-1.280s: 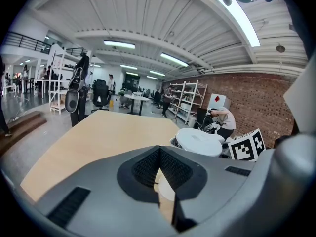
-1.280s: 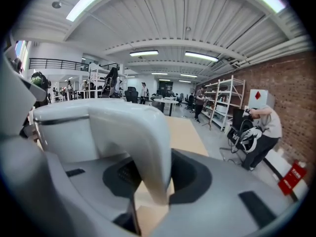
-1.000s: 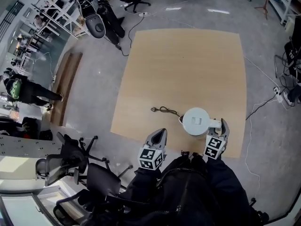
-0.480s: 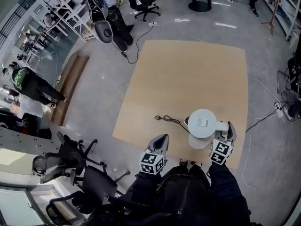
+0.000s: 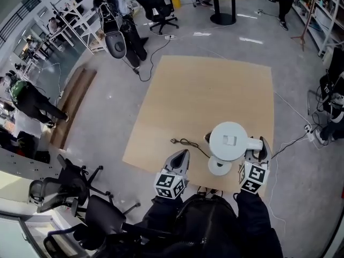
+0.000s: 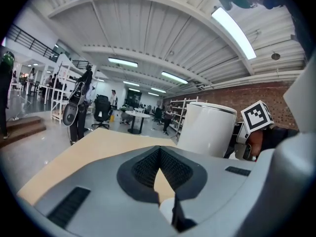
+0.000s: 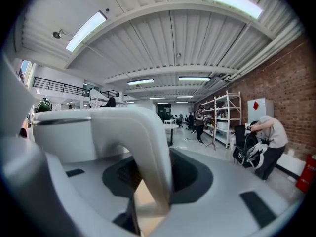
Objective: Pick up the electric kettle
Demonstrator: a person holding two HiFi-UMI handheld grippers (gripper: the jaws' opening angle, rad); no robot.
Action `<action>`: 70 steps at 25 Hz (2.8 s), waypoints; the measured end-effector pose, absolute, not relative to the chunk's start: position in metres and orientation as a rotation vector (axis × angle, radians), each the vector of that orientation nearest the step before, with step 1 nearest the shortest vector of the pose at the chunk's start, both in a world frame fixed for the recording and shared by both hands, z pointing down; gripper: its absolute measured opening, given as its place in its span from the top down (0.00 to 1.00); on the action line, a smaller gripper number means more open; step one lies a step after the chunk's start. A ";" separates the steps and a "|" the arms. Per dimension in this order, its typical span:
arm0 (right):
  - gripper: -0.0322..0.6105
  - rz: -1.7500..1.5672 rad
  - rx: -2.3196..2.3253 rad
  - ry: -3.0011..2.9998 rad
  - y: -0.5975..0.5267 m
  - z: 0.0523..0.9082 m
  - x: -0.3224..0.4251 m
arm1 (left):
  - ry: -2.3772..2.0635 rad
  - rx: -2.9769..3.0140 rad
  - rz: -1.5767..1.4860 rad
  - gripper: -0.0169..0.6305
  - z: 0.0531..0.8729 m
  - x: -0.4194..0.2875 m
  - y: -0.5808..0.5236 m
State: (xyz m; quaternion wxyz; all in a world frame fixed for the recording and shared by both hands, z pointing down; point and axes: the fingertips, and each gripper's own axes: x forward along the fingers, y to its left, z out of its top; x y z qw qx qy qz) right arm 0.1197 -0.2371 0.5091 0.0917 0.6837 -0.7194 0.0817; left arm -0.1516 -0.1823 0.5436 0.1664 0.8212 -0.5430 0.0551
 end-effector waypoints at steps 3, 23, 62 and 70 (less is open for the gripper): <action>0.74 0.270 2.040 -2.160 -0.234 0.490 0.126 | -1.535 2.390 0.111 0.98 0.518 -0.142 -0.190; 0.74 0.214 2.114 -2.199 -0.215 0.427 0.153 | -1.485 2.595 -0.007 0.98 0.446 -0.104 -0.216; 0.74 0.196 2.115 -2.237 -0.193 0.414 0.165 | -1.444 2.605 -0.008 0.98 0.443 -0.086 -0.204; 0.74 0.209 2.114 -2.230 -0.189 0.421 0.164 | -1.449 2.598 0.000 0.98 0.447 -0.090 -0.201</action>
